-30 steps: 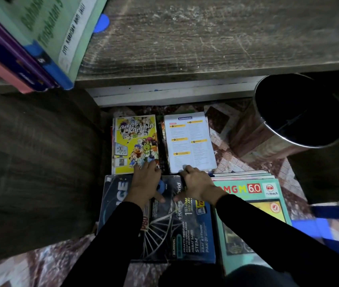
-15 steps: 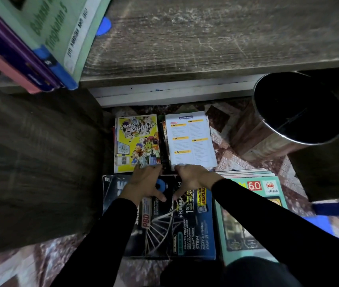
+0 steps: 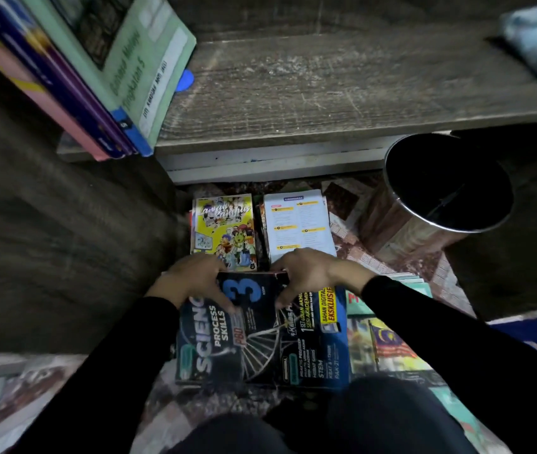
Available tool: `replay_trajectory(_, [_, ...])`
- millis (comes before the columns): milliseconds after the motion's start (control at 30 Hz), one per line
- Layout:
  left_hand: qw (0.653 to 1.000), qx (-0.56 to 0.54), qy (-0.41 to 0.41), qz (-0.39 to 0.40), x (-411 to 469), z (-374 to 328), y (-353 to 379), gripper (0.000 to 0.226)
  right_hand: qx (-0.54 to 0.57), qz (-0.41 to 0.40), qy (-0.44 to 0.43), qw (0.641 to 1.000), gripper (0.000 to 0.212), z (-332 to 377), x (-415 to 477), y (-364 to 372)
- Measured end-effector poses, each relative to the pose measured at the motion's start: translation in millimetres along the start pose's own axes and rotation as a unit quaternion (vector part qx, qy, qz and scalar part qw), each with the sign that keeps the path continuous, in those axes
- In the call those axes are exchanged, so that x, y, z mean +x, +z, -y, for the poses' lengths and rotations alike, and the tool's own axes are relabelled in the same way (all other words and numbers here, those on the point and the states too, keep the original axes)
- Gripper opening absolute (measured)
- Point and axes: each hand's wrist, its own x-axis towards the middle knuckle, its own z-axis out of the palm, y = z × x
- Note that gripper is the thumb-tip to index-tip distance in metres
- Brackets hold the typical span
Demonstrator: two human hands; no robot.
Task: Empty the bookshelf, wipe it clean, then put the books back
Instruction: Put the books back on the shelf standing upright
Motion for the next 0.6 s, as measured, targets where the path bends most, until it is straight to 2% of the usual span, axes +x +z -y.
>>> replay_trajectory(100, [0.998, -0.024, 0.003, -0.066, -27.7, -13.4, -18.5, 0.057, -0.084, -0.053, -0.021, 0.995, 0.054, 20.1, -38.4, -25.0])
replay_trajectory(233, [0.987, -0.001, 0.01, -0.163, -69.0, -55.3, -53.9, 0.053, -0.182, -0.146, -0.031, 0.972, 0.06, 47.4, -102.5, -58.5])
replay_trajectory(400, [0.948, 0.045, 0.058, -0.31, -132.5, -117.7, -107.0, 0.055, -0.241, -0.251, -0.011, 0.937, 0.067, 76.8, -204.3, -100.0])
replay_trajectory(433, [0.932, 0.063, 0.07, -0.35, -145.1, -130.5, -116.0, 0.059, -0.236, -0.276, -0.004, 0.932, 0.068, 80.6, -224.2, -107.4])
replay_trajectory(500, [0.875, 0.104, 0.109, -0.46, -170.0, -154.9, -130.3, 0.072, -0.206, -0.329, 0.014, 0.921, 0.065, 87.8, -263.1, -119.4])
replay_trajectory(600, [0.741, 0.122, 0.159, -0.641, -189.5, -178.6, -139.4, 0.092, -0.127, -0.395, 0.033, 0.909, 0.046, 91.7, -307.1, -134.2])
